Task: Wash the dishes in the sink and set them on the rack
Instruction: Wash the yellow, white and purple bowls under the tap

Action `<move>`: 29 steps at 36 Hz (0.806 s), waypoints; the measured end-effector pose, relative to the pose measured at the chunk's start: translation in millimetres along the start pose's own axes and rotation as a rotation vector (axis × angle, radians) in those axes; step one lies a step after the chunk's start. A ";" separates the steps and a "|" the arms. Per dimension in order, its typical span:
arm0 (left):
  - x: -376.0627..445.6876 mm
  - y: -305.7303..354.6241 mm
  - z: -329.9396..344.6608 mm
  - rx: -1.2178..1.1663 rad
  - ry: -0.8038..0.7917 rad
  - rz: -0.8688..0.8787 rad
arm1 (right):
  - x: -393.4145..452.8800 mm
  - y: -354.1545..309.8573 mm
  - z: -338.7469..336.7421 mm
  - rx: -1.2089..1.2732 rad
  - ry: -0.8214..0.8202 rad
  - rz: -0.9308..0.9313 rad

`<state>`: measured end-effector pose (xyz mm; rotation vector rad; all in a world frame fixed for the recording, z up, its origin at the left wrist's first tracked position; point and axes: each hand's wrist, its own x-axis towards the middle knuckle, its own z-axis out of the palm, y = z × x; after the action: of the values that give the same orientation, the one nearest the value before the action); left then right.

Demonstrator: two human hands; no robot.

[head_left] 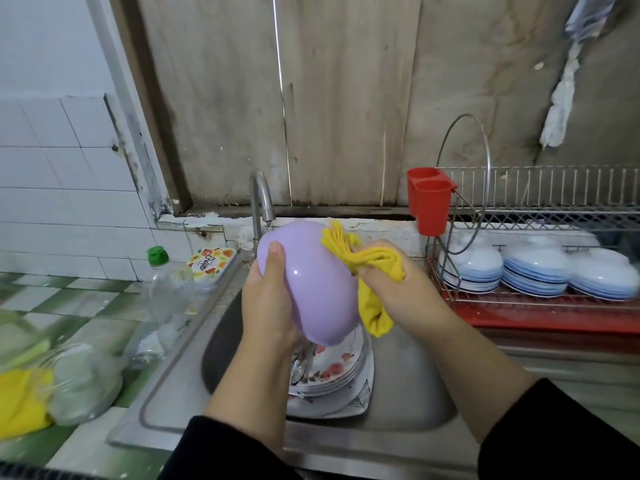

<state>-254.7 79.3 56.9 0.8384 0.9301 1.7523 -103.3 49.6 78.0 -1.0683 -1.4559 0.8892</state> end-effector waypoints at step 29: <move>-18.5 17.5 21.8 0.537 -0.109 0.089 | 27.9 -11.4 -0.2 -0.514 -0.235 -0.339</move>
<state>-237.7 62.1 80.1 1.3196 1.3310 1.5265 -105.5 72.4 97.6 -1.0568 -2.0611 0.4121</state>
